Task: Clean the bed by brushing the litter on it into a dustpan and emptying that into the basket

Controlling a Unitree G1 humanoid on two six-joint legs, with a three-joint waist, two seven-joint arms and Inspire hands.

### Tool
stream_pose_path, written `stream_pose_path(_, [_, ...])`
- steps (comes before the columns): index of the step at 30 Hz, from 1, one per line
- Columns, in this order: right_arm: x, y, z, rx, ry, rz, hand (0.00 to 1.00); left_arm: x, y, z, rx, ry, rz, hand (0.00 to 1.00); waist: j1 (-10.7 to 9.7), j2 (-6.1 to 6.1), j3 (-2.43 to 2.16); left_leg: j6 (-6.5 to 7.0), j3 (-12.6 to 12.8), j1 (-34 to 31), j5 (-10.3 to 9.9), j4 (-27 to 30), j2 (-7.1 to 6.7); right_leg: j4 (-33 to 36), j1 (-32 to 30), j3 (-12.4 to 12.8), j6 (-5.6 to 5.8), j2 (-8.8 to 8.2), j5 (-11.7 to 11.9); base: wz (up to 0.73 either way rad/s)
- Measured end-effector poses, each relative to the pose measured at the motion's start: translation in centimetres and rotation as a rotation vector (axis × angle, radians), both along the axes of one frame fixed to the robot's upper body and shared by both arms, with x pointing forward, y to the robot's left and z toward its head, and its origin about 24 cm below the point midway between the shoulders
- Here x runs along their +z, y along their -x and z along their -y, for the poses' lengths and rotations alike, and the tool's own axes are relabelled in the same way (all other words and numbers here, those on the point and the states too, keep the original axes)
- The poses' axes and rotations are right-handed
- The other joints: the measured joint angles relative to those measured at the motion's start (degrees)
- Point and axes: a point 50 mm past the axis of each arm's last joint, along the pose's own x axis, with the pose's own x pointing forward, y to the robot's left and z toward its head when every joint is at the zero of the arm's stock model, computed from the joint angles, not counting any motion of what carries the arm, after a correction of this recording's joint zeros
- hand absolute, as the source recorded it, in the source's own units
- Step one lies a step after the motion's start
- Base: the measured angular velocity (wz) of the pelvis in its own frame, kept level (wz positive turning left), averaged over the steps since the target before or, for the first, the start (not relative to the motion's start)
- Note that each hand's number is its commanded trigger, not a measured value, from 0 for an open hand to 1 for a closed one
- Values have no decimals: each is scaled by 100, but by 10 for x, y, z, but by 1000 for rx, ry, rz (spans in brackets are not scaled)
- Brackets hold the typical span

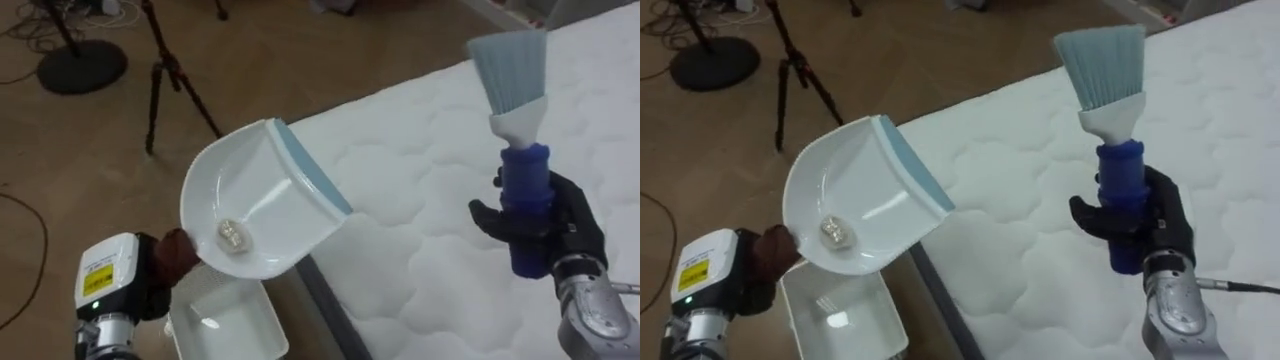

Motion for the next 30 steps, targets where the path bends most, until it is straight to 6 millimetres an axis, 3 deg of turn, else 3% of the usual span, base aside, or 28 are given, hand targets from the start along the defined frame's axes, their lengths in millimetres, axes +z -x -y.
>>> stream_pose_path(2, [2,-2,0,-8,14,8,0,0,-1,2,0,6,4,100,-17,27,27,-31,-1,-173,108,31,-24,-29,13,-153,-53,9,-12,65])
stream_pose_path(3, [2,-1,1,-17,25,7,0,-2,0,5,0,14,1,100,-67,87,61,26,474,-320,153,93,62,-91,55,-412,-66,11,-7,106])
stream_pose_path(4, [-2,3,2,-32,25,-5,0,-2,-1,6,-3,19,0,100,-232,136,78,126,1439,-471,179,93,352,-154,114,-753,-66,-24,-58,116])
stream_pose_path(5, [-4,5,2,-41,22,-12,0,-2,-1,7,-6,20,-1,100,-277,139,83,156,1882,-519,167,117,485,-161,105,-891,-74,-35,-115,108])
stream_pose_path(6, [-7,8,1,-52,10,-21,0,-3,0,8,-8,21,-7,100,-325,137,105,70,2458,-642,-2,327,674,-134,60,-1145,-79,-81,-175,52])
stream_pose_path(7, [-9,9,-1,-52,-3,-26,0,-5,2,9,-7,27,-17,100,-286,140,116,-119,2854,-847,-527,1213,1019,6,62,-1472,10,-203,-245,20])
stream_pose_path(8, [-9,9,-3,-51,-10,-25,0,-7,4,9,-2,35,-24,100,-243,151,111,-184,2894,-867,-814,1650,1219,105,64,-1536,60,-249,-288,-29])
stream_pose_path(9, [-7,7,-4,-47,-19,-12,0,-9,7,11,0,45,-34,100,-147,293,106,-461,2706,-855,-1301,1974,1519,426,56,-1571,197,-329,-408,-41])
stream_pose_path(10, [-5,4,-5,-48,-27,-5,0,-10,7,12,-9,43,-41,100,-166,377,92,-71,2330,-809,-1459,1878,1265,676,-74,-1456,291,-333,-495,-19])
stream_pose_path(11, [-7,5,-7,-51,-38,-10,0,-8,6,10,-13,33,-39,100,-250,293,98,16,2266,-784,-1390,1750,1135,711,-137,-1313,279,-373,-499,48])
stream_pose_path(12, [-12,11,-7,-59,-43,-32,0,-6,3,8,-17,25,-34,100,-417,140,87,114,2131,-677,-1208,1434,860,708,-232,-927,264,-411,-489,80])
stream_pose_path(13, [-16,15,-4,-76,-37,-49,0,-6,3,8,-17,25,-32,100,-464,105,74,193,2033,-558,-1099,1200,713,729,-307,-622,256,-396,-485,76])
stream_pose_path(18, [-27,20,-1,-107,-35,-98,0,-5,5,2,-10,4,-39,100,-316,120,64,363,1798,-233,-1018,950,469,959,-578,-156,262,-390,-304,43])
stream_pose_path(21, [-31,19,-7,-110,-65,-105,0,0,3,-7,-14,-29,-36,100,-290,125,62,374,1476,-223,-1008,958,390,1146,-609,48,273,-367,-285,51])
stream_pose_path(24, [-37,19,-5,-119,-65,-134,0,2,-1,-7,-20,-30,-31,100,-319,134,68,363,1103,-217,-975,951,275,832,-674,318,286,-278,-284,70])
stream_pose_path(26, [-38,20,-5,-121,-61,-141,0,2,-2,-7,-15,-30,-34,100,-362,148,70,350,904,-212,-965,958,192,646,-837,346,277,-258,-66,74])
stream_pose_path(27, [-39,21,-4,-125,-60,-145,0,2,-2,-7,-16,-28,-42,100,-413,156,39,331,846,-219,-952,911,177,644,-760,315,267,-245,-45,55])
stream_pose_path(29, [-37,18,-5,-121,-59,-136,0,3,-4,-8,-7,-22,-41,100,-418,172,40,317,941,-281,-943,875,221,554,-710,251,251,-214,-44,44])
stream_pose_path(30, [-37,18,-5,-120,-63,-136,0,3,-5,-9,-2,-21,-40,100,-478,167,40,318,1194,-299,-944,825,310,487,-656,201,248,-200,-43,46])
